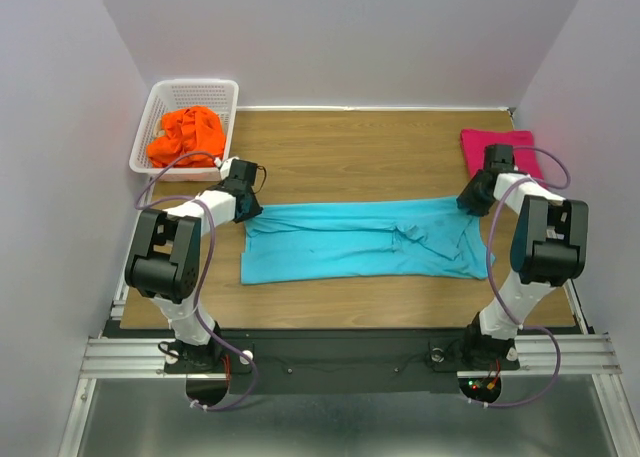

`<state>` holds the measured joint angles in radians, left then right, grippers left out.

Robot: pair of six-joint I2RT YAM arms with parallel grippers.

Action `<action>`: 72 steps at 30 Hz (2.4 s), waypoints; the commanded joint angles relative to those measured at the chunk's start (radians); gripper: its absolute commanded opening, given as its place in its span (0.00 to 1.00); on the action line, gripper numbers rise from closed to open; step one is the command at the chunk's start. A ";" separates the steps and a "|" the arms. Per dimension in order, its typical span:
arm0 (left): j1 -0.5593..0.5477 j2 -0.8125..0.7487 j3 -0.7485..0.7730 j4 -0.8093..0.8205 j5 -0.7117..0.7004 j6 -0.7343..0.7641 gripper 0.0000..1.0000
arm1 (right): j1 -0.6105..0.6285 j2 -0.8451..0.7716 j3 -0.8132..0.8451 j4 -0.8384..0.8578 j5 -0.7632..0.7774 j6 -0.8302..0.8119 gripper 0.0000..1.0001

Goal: Fold and stack the t-shirts
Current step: Fold the tshirt

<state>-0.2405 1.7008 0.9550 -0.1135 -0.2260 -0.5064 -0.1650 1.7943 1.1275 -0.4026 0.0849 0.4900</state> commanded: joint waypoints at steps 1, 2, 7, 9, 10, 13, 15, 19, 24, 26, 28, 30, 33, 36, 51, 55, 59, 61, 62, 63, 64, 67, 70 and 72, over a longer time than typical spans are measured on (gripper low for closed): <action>0.003 -0.055 0.005 -0.026 0.004 0.012 0.45 | 0.007 -0.025 0.060 0.030 -0.017 -0.047 0.45; -0.002 -0.067 0.027 -0.035 -0.001 0.023 0.49 | 0.021 -0.042 0.060 0.027 -0.023 -0.056 0.46; -0.060 -0.162 0.059 -0.078 -0.070 0.087 0.73 | 0.068 -0.151 0.035 -0.016 -0.115 -0.120 0.48; -0.104 -0.181 0.059 -0.094 -0.091 0.104 0.77 | 0.123 -0.177 0.031 -0.044 -0.175 -0.183 0.49; -0.120 -0.193 0.057 -0.106 -0.098 0.117 0.78 | 0.162 -0.184 0.029 -0.067 -0.195 -0.208 0.49; -0.160 -0.204 0.038 -0.112 -0.101 0.124 0.80 | 0.249 -0.210 0.022 -0.088 -0.218 -0.263 0.49; -0.166 -0.205 0.018 -0.109 -0.101 0.117 0.80 | 0.298 -0.213 0.017 -0.090 -0.240 -0.277 0.49; -0.168 -0.220 -0.005 -0.097 -0.108 0.117 0.80 | 0.355 -0.176 0.041 -0.091 -0.269 -0.286 0.49; -0.168 -0.250 -0.036 -0.081 -0.119 0.121 0.80 | 0.432 -0.115 0.064 -0.128 -0.241 -0.269 0.47; -0.166 -0.266 -0.047 -0.074 -0.121 0.123 0.80 | 0.438 -0.116 0.051 -0.146 -0.229 -0.246 0.47; -0.168 -0.285 -0.062 -0.069 -0.116 0.124 0.80 | 0.443 -0.137 0.014 -0.150 -0.226 -0.219 0.47; -0.168 -0.296 -0.077 -0.063 -0.116 0.121 0.80 | 0.452 -0.157 -0.008 -0.166 -0.223 -0.202 0.46; -0.168 -0.308 -0.094 -0.055 -0.111 0.121 0.80 | 0.463 -0.197 -0.038 -0.200 -0.227 -0.192 0.45; -0.166 -0.305 -0.099 -0.052 -0.096 0.120 0.80 | 0.469 -0.228 -0.066 -0.232 -0.263 -0.176 0.43; -0.171 -0.359 -0.145 -0.003 -0.078 0.149 0.80 | 0.602 -0.259 -0.038 -0.314 -0.295 -0.119 0.42; -0.171 -0.394 -0.173 0.023 -0.090 0.166 0.80 | 0.596 -0.314 0.011 -0.344 -0.034 -0.172 0.45; -0.171 -0.412 -0.202 0.057 -0.093 0.172 0.80 | 0.497 -0.293 0.035 -0.346 0.033 -0.195 0.45; -0.171 -0.418 -0.213 0.063 -0.092 0.172 0.80 | 0.463 -0.274 0.038 -0.340 0.042 -0.191 0.45; -0.171 -0.420 -0.216 0.069 -0.092 0.172 0.79 | 0.449 -0.265 0.038 -0.332 0.038 -0.191 0.45; -0.171 -0.421 -0.223 0.078 -0.090 0.172 0.80 | 0.423 -0.242 0.037 -0.315 0.033 -0.192 0.45; -0.171 -0.423 -0.225 0.081 -0.090 0.174 0.80 | 0.412 -0.231 0.034 -0.308 0.026 -0.191 0.44; -0.171 -0.425 -0.226 0.090 -0.088 0.180 0.80 | 0.375 -0.187 0.022 -0.277 0.015 -0.188 0.44; -0.171 -0.429 -0.228 0.100 -0.091 0.187 0.80 | 0.366 -0.165 0.009 -0.245 0.019 -0.176 0.42; -0.171 -0.434 -0.226 0.106 -0.088 0.189 0.80 | 0.363 -0.153 0.008 -0.228 0.016 -0.169 0.42</action>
<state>-0.4107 1.3125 0.7418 -0.0521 -0.3000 -0.3374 0.2012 1.6379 1.1305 -0.6941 0.0891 0.3115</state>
